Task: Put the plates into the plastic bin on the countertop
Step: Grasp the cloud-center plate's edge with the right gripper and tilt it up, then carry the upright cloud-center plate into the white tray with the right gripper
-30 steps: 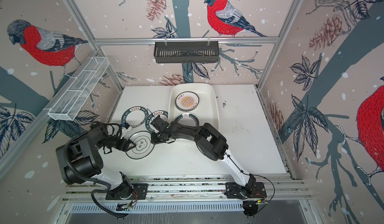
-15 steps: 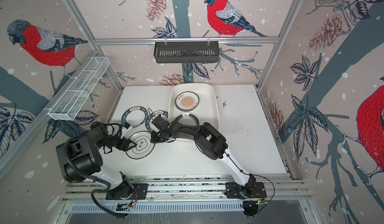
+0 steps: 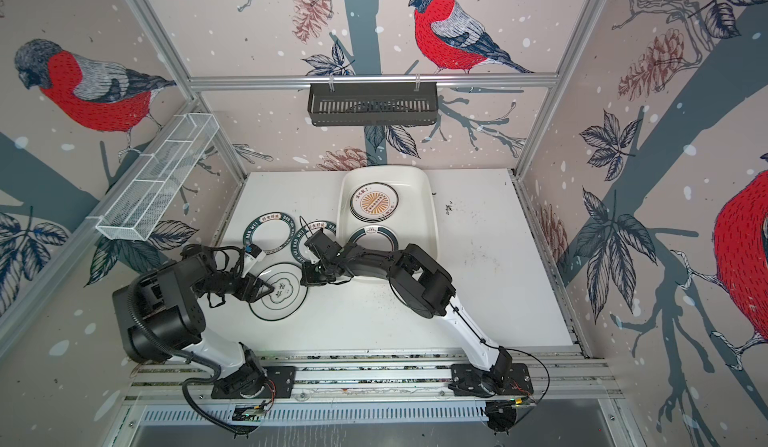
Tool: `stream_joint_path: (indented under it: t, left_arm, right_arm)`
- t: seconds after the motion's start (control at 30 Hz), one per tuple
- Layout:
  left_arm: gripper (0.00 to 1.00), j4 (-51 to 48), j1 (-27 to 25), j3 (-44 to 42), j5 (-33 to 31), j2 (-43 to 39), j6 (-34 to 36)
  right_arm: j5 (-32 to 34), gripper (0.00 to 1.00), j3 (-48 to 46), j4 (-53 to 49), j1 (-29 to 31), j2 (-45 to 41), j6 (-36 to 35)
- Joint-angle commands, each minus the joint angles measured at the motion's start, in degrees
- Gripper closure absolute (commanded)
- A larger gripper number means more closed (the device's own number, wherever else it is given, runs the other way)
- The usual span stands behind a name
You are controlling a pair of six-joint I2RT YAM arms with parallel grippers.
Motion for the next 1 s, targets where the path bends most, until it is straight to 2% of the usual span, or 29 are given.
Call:
stream_joint_path:
  t: [0.0,0.33,0.7,0.97]
  left_arm:
    - [0.18,-2.9,0.0,-0.6,-1.7,-0.1,1.1]
    - [0.13,-5.8,0.0,1.3,-0.8,-5.6,1.8]
    - [0.11,-13.3,0.0,7.5,2.0,-14.1,2.3]
    - [0.11,-17.7,0.0,11.8,6.5,-18.0,1.8]
  right_arm:
    - [0.5,0.89,-0.9,2.8,0.0,-1.2,0.0]
    - [0.0,0.97,-3.1,5.5,-1.2,-3.6,0.6]
    - [0.1,0.98,-1.2,4.1,-2.1,-5.3,-1.2]
    - [0.6,0.98,-0.6,2.2,-3.3,-7.7,-2.6]
